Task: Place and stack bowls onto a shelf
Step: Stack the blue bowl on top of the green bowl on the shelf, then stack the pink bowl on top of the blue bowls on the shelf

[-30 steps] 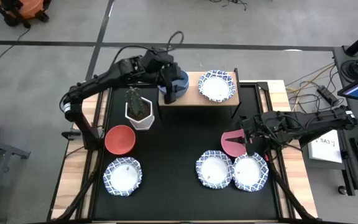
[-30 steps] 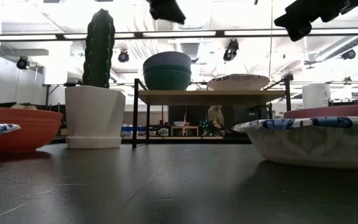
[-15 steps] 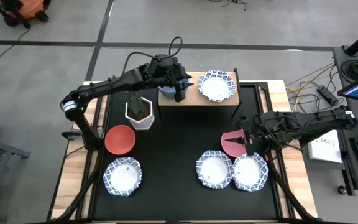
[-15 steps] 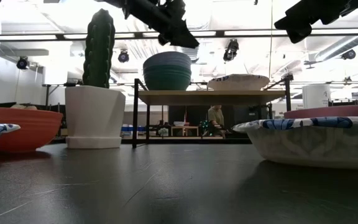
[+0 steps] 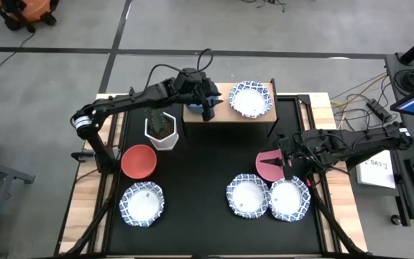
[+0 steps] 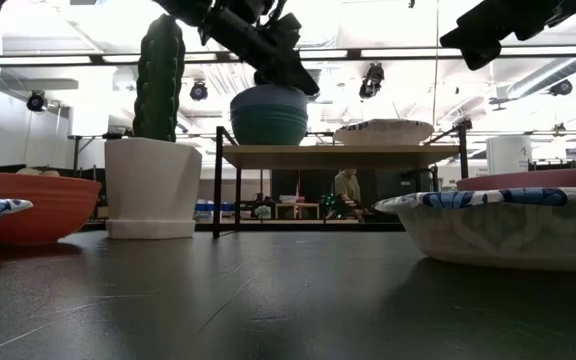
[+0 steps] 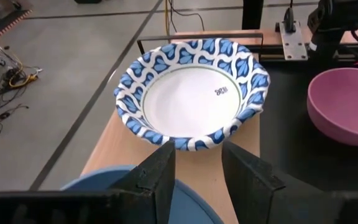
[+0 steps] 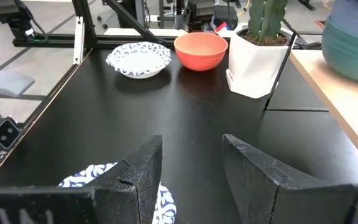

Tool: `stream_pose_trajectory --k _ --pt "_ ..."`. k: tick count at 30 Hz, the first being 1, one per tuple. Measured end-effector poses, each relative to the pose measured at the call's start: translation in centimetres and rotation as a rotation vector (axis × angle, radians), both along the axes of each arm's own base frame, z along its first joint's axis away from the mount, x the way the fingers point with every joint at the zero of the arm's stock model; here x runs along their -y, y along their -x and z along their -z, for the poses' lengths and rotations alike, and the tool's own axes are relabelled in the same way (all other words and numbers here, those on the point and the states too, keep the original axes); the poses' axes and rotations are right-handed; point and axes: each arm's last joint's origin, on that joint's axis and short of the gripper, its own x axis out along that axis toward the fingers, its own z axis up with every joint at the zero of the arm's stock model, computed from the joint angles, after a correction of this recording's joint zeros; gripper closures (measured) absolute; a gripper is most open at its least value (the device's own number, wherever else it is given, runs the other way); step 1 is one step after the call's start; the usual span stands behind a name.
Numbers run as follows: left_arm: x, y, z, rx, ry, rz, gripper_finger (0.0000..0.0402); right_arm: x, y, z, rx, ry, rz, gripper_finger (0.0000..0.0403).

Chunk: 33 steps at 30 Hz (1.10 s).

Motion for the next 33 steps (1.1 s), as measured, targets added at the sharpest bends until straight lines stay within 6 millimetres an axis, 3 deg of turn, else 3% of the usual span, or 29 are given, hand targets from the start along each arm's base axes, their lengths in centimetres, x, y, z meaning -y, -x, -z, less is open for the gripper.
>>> stream_pose_trajectory --k 9,17,24,29,33 --pt "0.0 -0.1 0.4 0.026 0.015 -0.01 0.0288 0.0 0.0 0.0 0.0 0.0 0.0 0.0245" --pt "0.0 0.0 1.9 0.015 0.045 -0.02 0.0288 0.0 0.0 0.0 0.0 0.0 0.0 0.0245" --pt "0.3 0.0 0.3 0.056 0.048 -0.018 0.0288 0.0 0.0 0.0 0.0 0.0 0.0 0.0245" --pt "2.9 0.7 -3.0 0.119 0.062 0.024 0.0288 0.0 0.0 0.0 0.0 0.0 0.0 0.0245" --pt "6.8 1.9 -4.5 0.08 0.094 0.105 0.0288 0.0 0.0 0.0 0.0 -0.015 0.01 0.0245"
